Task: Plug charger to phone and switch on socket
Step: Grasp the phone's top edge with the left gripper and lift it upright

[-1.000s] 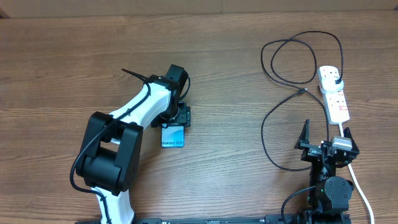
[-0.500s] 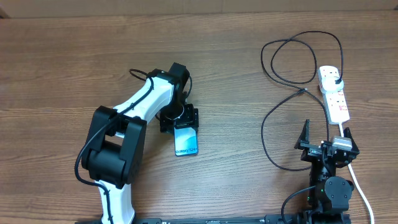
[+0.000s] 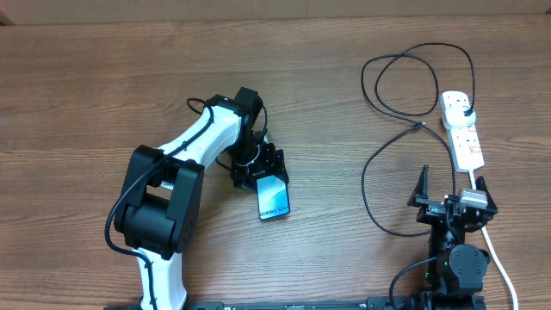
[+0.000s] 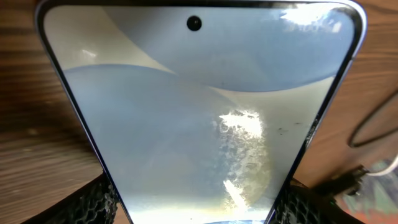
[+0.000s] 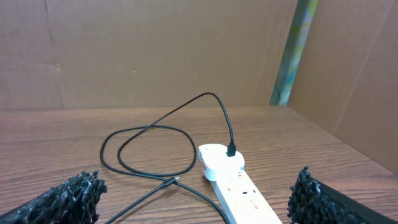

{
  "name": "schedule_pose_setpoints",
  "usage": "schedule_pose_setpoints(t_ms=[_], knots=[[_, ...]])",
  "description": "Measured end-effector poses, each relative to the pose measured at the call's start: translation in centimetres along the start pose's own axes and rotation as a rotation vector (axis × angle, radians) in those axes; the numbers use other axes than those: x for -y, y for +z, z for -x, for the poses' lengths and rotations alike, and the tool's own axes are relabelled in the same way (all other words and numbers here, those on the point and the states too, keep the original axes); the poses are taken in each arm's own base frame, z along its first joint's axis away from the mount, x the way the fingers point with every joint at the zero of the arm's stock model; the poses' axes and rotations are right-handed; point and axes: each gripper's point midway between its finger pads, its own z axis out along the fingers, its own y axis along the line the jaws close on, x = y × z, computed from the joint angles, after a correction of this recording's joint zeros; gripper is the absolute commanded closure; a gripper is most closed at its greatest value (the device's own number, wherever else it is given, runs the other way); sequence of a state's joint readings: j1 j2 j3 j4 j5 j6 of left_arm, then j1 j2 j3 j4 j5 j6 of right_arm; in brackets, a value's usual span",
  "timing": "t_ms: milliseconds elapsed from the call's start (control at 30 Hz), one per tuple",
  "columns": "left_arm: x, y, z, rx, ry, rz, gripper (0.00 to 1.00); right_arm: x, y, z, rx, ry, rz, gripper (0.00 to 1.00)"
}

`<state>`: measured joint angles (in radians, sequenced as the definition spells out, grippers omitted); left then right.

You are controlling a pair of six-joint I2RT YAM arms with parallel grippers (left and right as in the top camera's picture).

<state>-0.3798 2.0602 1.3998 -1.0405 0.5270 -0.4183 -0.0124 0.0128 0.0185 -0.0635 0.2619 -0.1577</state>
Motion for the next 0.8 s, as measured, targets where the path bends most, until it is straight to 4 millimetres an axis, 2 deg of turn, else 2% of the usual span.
schedule_pose_setpoints(t_ms=[467, 800], knots=[[3.5, -0.4, -1.6, -0.08, 0.135, -0.21, 0.36, 0.0, 0.0, 0.0, 0.0, 0.0, 0.0, 0.0], [6.2, -1.4, -2.8, -0.138, 0.166, -0.388, 0.35, 0.0, 0.0, 0.0, 0.0, 0.0, 0.0, 0.0]])
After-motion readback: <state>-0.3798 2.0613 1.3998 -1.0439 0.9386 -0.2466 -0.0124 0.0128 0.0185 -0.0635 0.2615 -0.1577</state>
